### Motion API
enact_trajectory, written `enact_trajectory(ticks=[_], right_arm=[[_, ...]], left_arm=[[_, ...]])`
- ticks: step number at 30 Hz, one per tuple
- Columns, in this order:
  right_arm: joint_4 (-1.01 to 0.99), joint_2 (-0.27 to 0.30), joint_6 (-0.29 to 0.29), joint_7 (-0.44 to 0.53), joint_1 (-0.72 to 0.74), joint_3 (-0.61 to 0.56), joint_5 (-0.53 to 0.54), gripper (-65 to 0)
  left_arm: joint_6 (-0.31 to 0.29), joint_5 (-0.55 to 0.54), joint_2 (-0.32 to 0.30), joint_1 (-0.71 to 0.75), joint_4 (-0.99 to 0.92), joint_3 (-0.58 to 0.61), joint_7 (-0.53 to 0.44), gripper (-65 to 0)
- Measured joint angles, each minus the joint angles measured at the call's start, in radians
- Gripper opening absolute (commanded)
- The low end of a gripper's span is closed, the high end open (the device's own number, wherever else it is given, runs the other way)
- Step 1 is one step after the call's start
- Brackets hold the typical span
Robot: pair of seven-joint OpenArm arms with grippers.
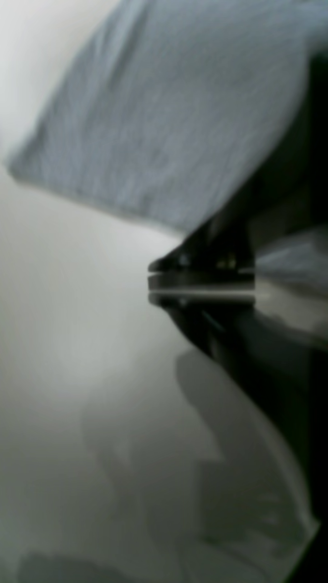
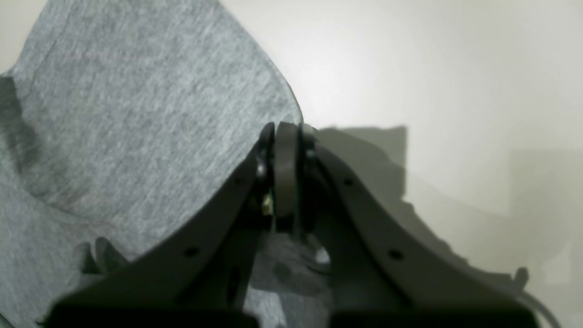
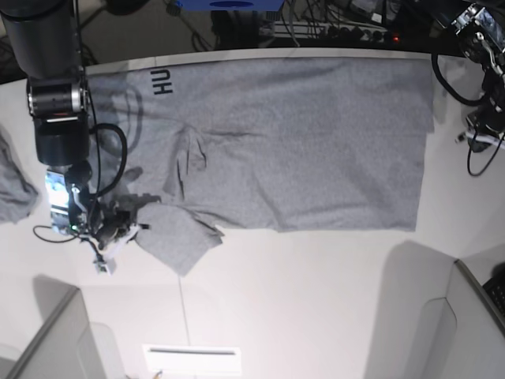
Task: Fold the T-shirt properly
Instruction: 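Move both grippers to the shirt's side edge near the hem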
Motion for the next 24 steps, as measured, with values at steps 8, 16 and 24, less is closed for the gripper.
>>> enact_trajectory(ticks=[8, 16, 24], right_arm=[[0.0, -0.002, 0.0, 0.0, 0.0, 0.0, 0.006, -65.0], [0.002, -0.003, 0.0, -0.003, 0.002, -0.002, 0.008, -65.0], [0.002, -0.005, 0.0, -0.004, 0.002, -0.002, 0.007, -65.0]], left_arm=[[-0.004, 0.179, -0.04, -0.237, -0.208, 0.101, -0.005, -10.2], [-0.007, 0.288, -0.092, -0.444, -0.634, 0.392, -0.277, -10.2], [-0.003, 0.287, -0.091, -0.584, -0.874, 0.51, -0.41, -10.2]])
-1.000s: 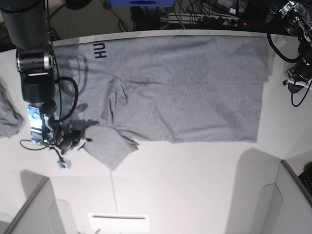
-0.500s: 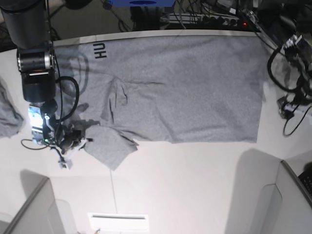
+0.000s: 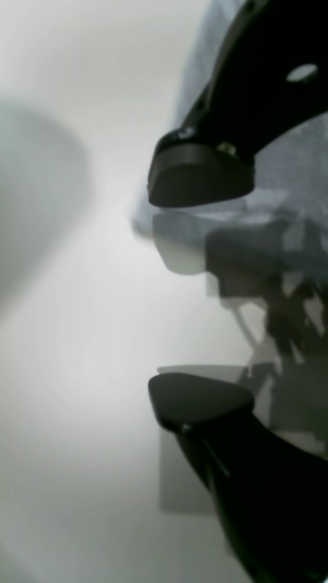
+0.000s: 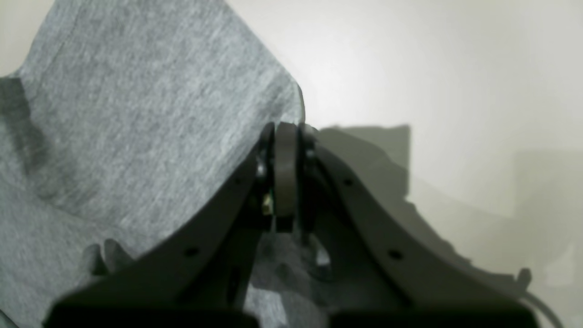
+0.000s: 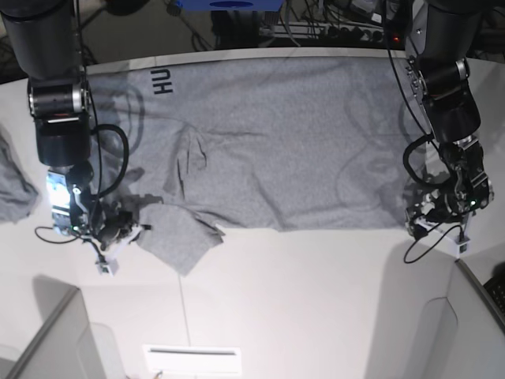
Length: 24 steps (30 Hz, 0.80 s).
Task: Fold the T-shirt properly
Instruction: 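Move both grippers to the shirt's side edge near the hem, then grasp the side edge and fold it over toward the collar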
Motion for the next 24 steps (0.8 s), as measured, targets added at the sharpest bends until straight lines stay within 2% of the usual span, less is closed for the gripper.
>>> enact_trajectory(ticks=[5, 14, 19, 22, 24], right_arm=[[0.0, 0.0, 0.0, -0.001, 0.0, 0.0, -0.001, -65.0], [0.0, 0.0, 0.0, 0.001, 0.0, 0.0, 0.0, -65.0], [0.0, 0.0, 0.0, 0.001, 0.0, 0.0, 0.0, -65.0], [0.0, 0.0, 0.0, 0.001, 0.0, 0.0, 0.0, -65.0], [0.0, 0.0, 0.0, 0.001, 0.0, 0.0, 0.0, -65.0]], left_arm=[[0.008, 0.004, -0.002, -0.031, -0.043, 0.057, -0.027, -10.2], [0.007, 0.009, 0.023, -0.078, -0.106, 0.058, -0.048, -11.7], [0.006, 0.009, 0.039, -0.07, -0.106, 0.056, -0.064, -32.1], [0.006, -0.002, 0.039, -0.053, -0.103, 0.056, -0.083, -41.3], [0.006, -0.01, 0.044, -0.042, -0.102, 0.055, -0.091, -51.0]])
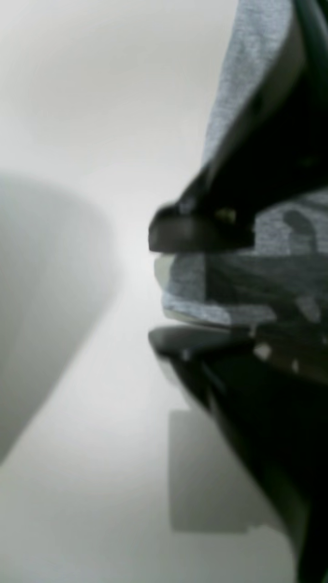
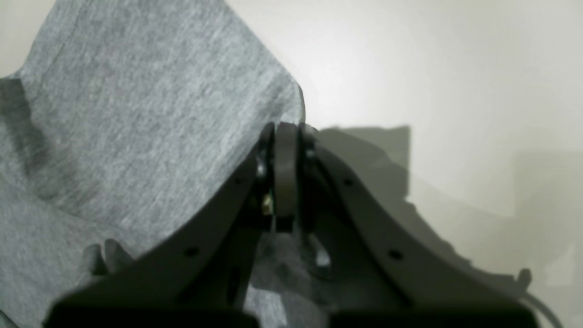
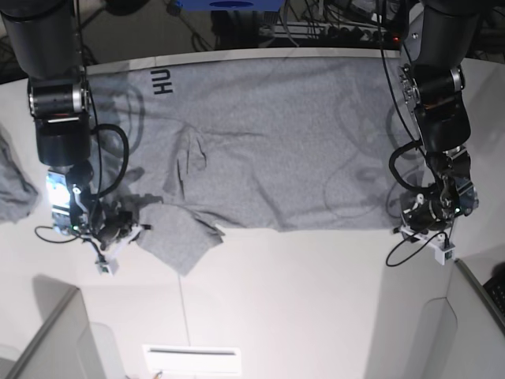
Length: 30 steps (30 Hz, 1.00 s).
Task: Fold the T-shirt properly
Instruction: 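Grasp the side edge and fold it over toward the collar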
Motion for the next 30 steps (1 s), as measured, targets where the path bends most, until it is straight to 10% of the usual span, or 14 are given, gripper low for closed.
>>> enact_trajectory(ticks=[2, 30], right_arm=[[0.0, 0.0, 0.0, 0.002, 0.0, 0.0, 0.0, -65.0], [0.188, 0.054, 0.0, 0.111, -0.051, -0.005, -0.009, -65.0]], left_arm=[[0.0, -0.003, 0.003, 0.005, 0.0, 0.0, -0.004, -65.0], [-0.006, 0.008, 0.0, 0.082, 0.388, -0.006, 0.292, -65.0]])
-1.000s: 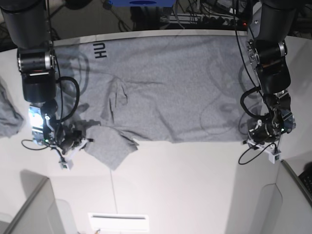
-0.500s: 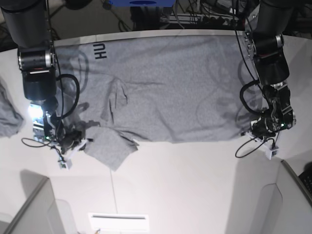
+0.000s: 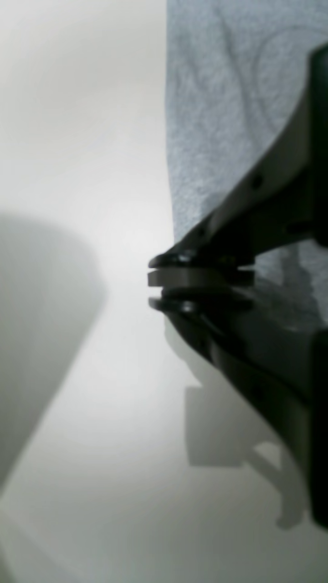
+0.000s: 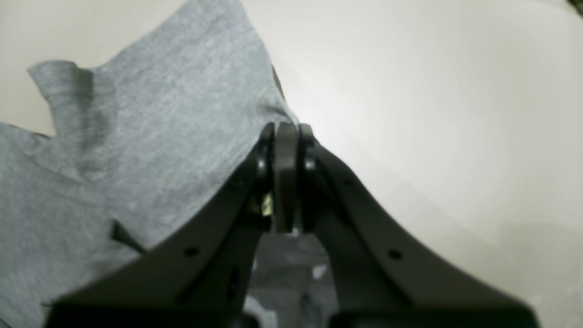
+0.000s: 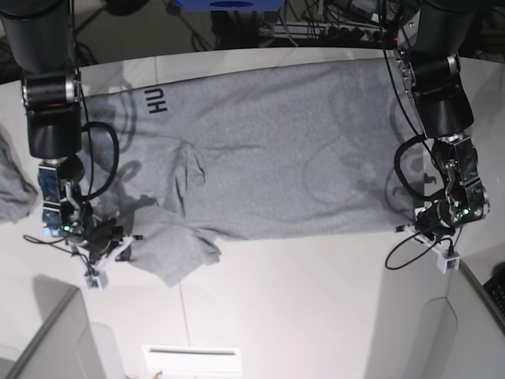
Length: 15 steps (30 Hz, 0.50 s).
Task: Fold the T-shirt properly
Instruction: 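Grasp the side edge and fold it over toward the collar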
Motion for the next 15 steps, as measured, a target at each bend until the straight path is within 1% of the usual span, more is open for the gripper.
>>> enact_trajectory(ticks=[4, 7, 8, 11, 13, 15], right_arm=[[0.0, 0.009, 0.0, -0.003, -0.014, 0.0, -0.005, -65.0], [0.001, 0.009, 0.0, -0.003, -0.032, 0.0, -0.005, -65.0], [0.001, 0.008, 0.0, -0.005, -0.035, 0.0, -0.008, -65.0], [0.001, 0.01, 0.0, -0.001, -0.047, 0.001, -0.006, -65.0], [0.001, 0.011, 0.0, -0.001, -0.051, 0.001, -0.006, -65.0], [0.001, 0.018, 0.0, 0.0, -0.051, 0.001, -0.003, -65.0]], left_arm=[[0.0, -0.001, 0.002, 0.021, 0.113, 0.0, 0.049, -65.0], [-0.003, -0.011, 0.006, 0.074, 0.219, -0.009, 0.087, -65.0], [-0.004, -0.027, 0.01, 0.099, 0.25, -0.035, 0.097, -65.0], [-0.001, -0.13, 0.01, 0.166, 0.315, -0.116, 0.143, -65.0], [0.0, -0.186, 0.0, 0.2, 0.344, -0.137, 0.148, -65.0], [0.0, -0.198, -0.001, 0.225, 0.359, -0.14, 0.147, -65.0]])
